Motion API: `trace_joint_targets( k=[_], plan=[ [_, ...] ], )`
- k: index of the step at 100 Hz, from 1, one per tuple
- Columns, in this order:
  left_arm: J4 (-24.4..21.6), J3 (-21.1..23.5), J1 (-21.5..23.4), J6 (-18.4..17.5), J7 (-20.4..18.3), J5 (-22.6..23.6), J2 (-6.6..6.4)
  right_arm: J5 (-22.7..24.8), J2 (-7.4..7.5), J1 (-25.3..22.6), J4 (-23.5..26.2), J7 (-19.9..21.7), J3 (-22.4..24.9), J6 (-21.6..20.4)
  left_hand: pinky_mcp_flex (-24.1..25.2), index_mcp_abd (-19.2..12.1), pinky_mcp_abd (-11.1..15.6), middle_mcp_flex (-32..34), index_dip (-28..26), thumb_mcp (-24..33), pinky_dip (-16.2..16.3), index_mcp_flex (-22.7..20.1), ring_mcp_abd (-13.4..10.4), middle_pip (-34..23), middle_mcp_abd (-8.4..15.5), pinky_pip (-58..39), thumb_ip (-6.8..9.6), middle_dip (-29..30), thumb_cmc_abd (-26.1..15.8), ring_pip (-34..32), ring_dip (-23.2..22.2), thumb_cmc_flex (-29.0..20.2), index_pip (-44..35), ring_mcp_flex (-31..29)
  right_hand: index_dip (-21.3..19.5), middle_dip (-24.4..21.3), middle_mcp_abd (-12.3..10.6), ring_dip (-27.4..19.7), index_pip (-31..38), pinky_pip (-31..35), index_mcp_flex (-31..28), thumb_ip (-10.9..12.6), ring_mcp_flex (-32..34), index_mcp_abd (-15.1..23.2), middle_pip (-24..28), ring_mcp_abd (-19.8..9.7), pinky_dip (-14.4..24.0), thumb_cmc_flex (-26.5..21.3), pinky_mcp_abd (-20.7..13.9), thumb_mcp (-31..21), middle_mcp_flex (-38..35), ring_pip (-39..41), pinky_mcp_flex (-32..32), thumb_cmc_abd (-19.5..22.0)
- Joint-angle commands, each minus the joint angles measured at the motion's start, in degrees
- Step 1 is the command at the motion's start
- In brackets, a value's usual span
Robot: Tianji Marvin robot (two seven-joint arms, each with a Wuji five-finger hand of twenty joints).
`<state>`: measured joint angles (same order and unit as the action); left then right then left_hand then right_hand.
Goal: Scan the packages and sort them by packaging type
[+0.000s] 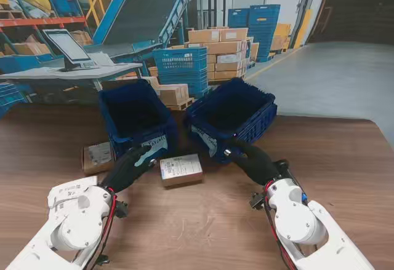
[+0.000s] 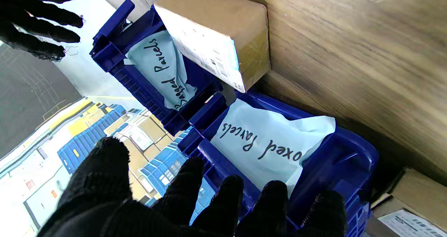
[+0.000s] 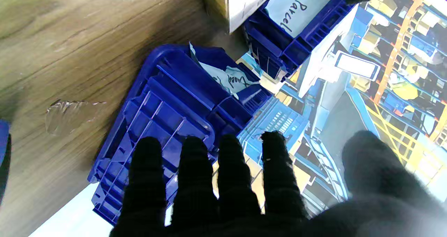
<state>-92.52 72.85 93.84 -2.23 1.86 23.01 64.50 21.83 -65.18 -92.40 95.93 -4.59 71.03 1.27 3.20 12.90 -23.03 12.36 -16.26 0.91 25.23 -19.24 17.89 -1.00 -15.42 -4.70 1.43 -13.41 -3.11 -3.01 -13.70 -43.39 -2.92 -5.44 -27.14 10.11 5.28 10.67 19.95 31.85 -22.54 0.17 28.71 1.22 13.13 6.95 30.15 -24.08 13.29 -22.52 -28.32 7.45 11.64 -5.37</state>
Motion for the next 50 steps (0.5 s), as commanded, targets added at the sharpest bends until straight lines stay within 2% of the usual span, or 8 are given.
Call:
trace_joint_targets(
  k=[1,50],
  plan=[
    [-0.62,-0.15,0.29,0.3,-1.19,0.07,0.06,0.2,-0.31,-0.55,0.46,1.06,-0.01,0.07,0.53,0.24,-0.89,1.23,-0.9,-1.99,0.17,-0.91,1.1,-0.07,-0.27,-0.13,-0.27,-0.66,-2.33,1.5,0.46,-2.27,-0.4,0.26,-0.04,0.6,0.6,1.37,-0.48,0.54,-0.45,0.26,-0.17,0.94,0.37,-0.05,1.06,-0.18,-0.03,-0.4,-0.51,-0.11,-0.28,-0.68],
    [-0.93,-0.22,0.28,0.53,-1.4,0.27,0.01,0.1,-0.25,-1.03,1.09,1.42,0.29,0.45,0.51,0.22,-0.81,1.17,-0.91,-2.0,0.16,-0.86,1.03,-0.07,-0.25,-0.13,-0.27,-0.66,-2.37,1.51,0.47,-2.2,-0.39,0.29,-0.1,0.62,0.58,1.37,-0.55,0.49,-0.4,0.24,-0.19,0.94,0.31,-0.06,1.1,-0.18,-0.05,-0.41,-0.53,-0.14,-0.3,-0.55]
  ],
)
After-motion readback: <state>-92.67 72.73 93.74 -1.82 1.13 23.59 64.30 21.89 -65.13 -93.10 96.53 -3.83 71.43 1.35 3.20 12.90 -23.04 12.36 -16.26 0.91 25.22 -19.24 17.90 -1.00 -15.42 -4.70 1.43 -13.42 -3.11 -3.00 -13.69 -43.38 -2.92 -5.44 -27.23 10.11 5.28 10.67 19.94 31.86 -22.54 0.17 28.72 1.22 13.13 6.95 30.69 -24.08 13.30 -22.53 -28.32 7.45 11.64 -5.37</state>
